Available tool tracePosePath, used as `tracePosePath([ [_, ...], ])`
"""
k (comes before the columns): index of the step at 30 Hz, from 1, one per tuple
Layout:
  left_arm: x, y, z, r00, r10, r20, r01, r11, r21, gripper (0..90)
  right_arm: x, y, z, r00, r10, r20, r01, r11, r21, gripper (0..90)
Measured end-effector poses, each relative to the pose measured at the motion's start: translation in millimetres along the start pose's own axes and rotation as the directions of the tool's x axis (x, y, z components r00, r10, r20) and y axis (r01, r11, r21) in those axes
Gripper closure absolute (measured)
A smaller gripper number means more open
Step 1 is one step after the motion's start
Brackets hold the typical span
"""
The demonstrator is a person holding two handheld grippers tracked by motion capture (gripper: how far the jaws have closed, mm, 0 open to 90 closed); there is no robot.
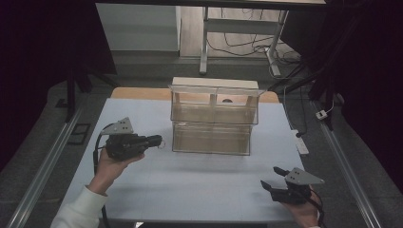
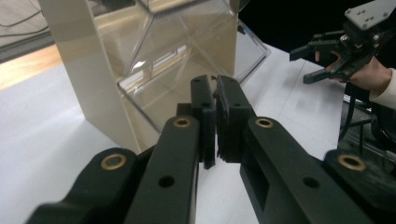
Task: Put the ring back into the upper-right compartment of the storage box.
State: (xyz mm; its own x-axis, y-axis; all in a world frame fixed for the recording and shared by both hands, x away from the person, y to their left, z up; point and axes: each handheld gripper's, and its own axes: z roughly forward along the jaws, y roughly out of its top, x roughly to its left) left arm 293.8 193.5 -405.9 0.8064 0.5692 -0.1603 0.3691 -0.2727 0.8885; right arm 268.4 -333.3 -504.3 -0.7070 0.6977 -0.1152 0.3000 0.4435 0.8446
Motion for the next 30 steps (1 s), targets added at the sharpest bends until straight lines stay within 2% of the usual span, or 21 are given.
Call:
tracePosePath([
  [13,-8.6,15.9,7.5,0.9995,0.026,0.015,-0.026,0.9992,-0.029,85.9,-0.5,-0.1,-0.2,1.0000,-0.003,0.003,0.003,1.000,-0.001,27.3],
  [30,-14.4,34.0,17.0,0.9988,0.036,0.034,-0.034,0.9978,-0.057,85.8,-0.5,-0.3,-0.2,1.0000,-0.003,-0.002,0.003,1.000,0.001,27.3],
])
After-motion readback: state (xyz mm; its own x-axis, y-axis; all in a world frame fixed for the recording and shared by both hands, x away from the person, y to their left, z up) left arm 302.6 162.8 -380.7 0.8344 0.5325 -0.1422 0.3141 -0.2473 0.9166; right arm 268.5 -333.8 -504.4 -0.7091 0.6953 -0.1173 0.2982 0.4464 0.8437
